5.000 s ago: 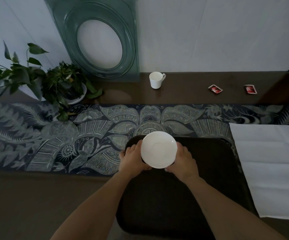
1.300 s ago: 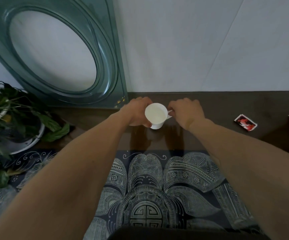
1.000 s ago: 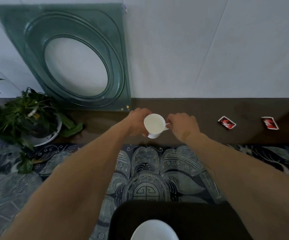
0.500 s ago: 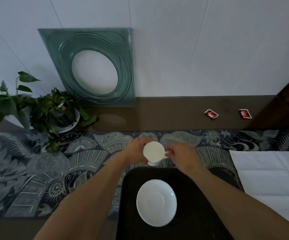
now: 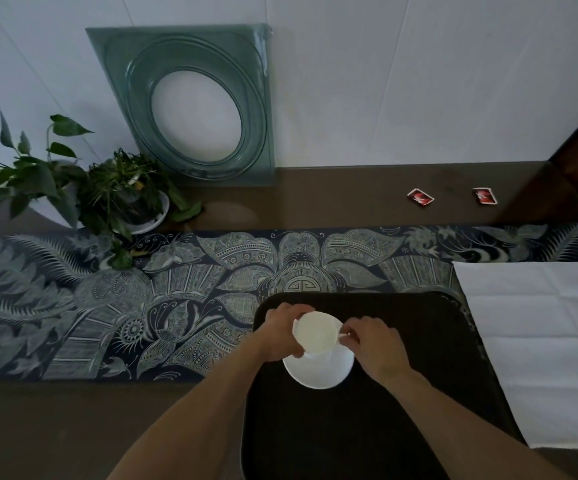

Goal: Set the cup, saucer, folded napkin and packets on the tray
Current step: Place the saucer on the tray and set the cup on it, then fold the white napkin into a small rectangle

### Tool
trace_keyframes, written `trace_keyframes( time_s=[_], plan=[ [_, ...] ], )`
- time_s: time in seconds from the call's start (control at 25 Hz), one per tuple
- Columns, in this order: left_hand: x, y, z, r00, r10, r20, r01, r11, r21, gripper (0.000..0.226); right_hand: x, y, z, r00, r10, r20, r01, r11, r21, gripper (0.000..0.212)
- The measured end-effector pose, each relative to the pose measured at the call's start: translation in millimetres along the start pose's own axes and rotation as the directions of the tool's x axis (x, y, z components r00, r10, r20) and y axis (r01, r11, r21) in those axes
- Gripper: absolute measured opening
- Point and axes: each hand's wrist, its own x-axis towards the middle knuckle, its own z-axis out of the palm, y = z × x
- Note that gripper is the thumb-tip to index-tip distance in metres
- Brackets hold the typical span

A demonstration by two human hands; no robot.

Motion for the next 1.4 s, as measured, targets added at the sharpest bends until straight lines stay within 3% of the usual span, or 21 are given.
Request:
trace_keyframes(
  time_s=[0.64, 0.76, 0.92, 1.04, 1.16, 1.4],
  plan=[
    [-3.3, -4.0, 24.1, 0.999, -0.023, -0.022, 0.025, 0.997, 0.066, 0.087, -11.5, -0.6, 7.3, 0.998, 0.057, 0.024, -0.056, 0.998, -0.026, 0.019],
    [-2.6, -1.0, 21.9, 0.999, -0.034, -0.005, 0.034, 0.987, 0.156, 0.09, -15.0, -2.7, 7.9, 0.996, 0.079, 0.047, -0.076, 0.995, -0.06, 0.027],
    [1.3, 6.7, 9.9, 0.995, -0.08, 0.057, 0.05, 0.914, 0.403, 0.097, -25.7, -2.0, 2.9, 0.988, 0.133, 0.08, -0.12, 0.982, -0.149, 0.039],
    [6.5, 21.4, -8.8, 0.993, -0.056, 0.101, -0.003, 0.864, 0.504, 0.083, -39.0, 6.6, -13.1, 0.976, 0.181, 0.124, -0.152, 0.965, -0.213, 0.039],
    [7.0, 47.5, -14.7, 0.992, 0.04, 0.121, -0.093, 0.875, 0.476, 0.067, -63.8, 26.0, -28.9, 0.963, 0.244, 0.111, -0.219, 0.956, -0.197, 0.037],
    [-2.0, 107.1, 45.0, 0.952, 0.143, 0.27, -0.257, 0.852, 0.455, 0.058, -137.8, 83.8, -56.9, 0.929, 0.37, 0.002, -0.365, 0.917, -0.159, 0.036]
  ],
)
